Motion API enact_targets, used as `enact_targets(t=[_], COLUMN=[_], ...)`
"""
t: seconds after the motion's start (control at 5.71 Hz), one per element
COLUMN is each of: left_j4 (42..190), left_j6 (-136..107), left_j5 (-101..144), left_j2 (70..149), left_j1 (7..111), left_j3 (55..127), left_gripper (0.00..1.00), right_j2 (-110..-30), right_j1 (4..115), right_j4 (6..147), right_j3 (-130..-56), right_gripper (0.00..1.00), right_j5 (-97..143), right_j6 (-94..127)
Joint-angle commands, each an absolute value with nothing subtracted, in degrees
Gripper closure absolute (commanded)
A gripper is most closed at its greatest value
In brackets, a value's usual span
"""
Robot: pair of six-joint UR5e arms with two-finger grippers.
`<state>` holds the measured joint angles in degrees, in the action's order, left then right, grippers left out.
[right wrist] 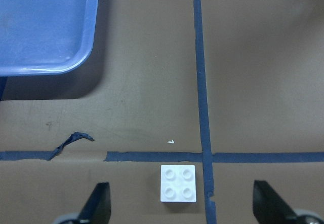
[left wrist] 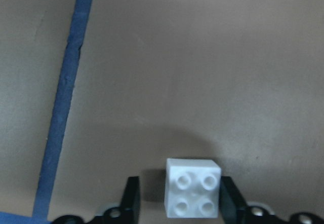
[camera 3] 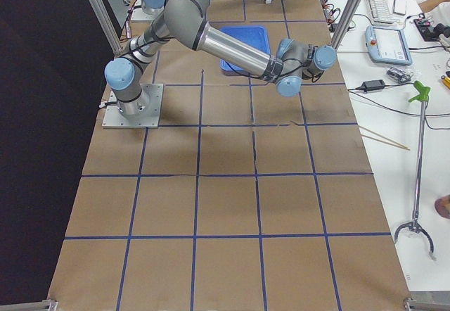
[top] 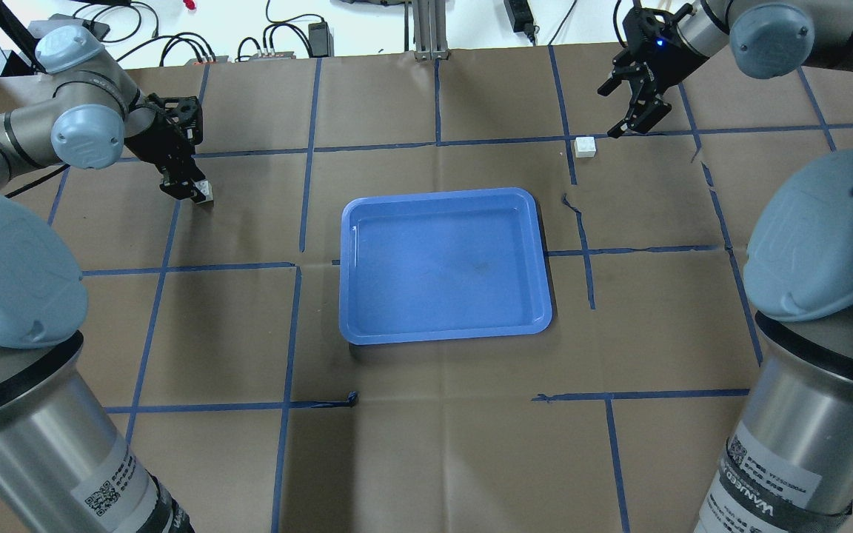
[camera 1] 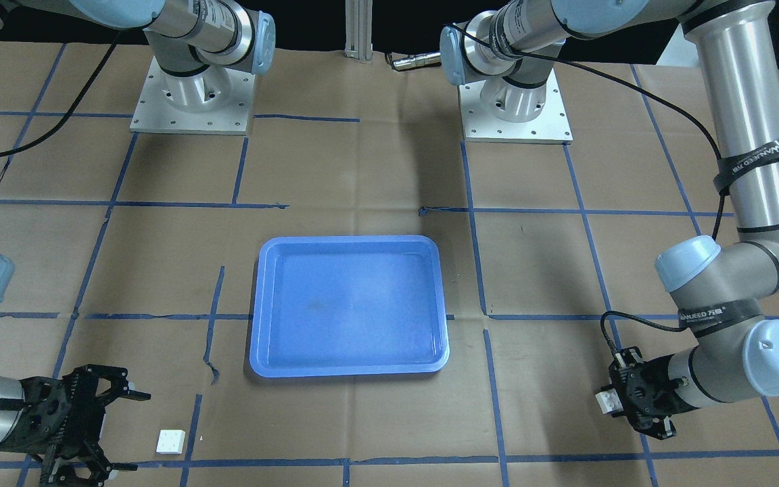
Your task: Assemble white blocks and place on blue tray
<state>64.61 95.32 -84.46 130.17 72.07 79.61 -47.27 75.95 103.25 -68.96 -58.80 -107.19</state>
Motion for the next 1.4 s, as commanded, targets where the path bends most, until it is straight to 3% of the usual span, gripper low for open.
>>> enact_targets(t=[0.0,0.35,0.88,1.23], left_j4=[64.9,66.6,71.6,70.9], left_j6=[95.2,93.6,81.4,74.4], left_j5=[-84.4,-85.0,-85.3,-85.6], left_j2=[128.9,124.5,114.6,116.5], left_j1=[72.2,80.9,98.6,105.0], left_j3=[79.7,81.1,88.8,89.8], left_gripper=[0.92,0.92,0.92,0.92], right_j2=[-46.5,-44.8,-44.4,-44.3], right_j1=[75.7,75.7,75.7,75.7], right_j4=[110.4,111.3,111.3,111.4], right_j3=[-73.4,-73.7,-75.1,-75.0], right_gripper=[0.0,0.0,0.04,0.28], right_j5=[-56.7,-56.8,-56.9,-57.0], right_j6=[-107.3,-107.7,-109.2,-109.2])
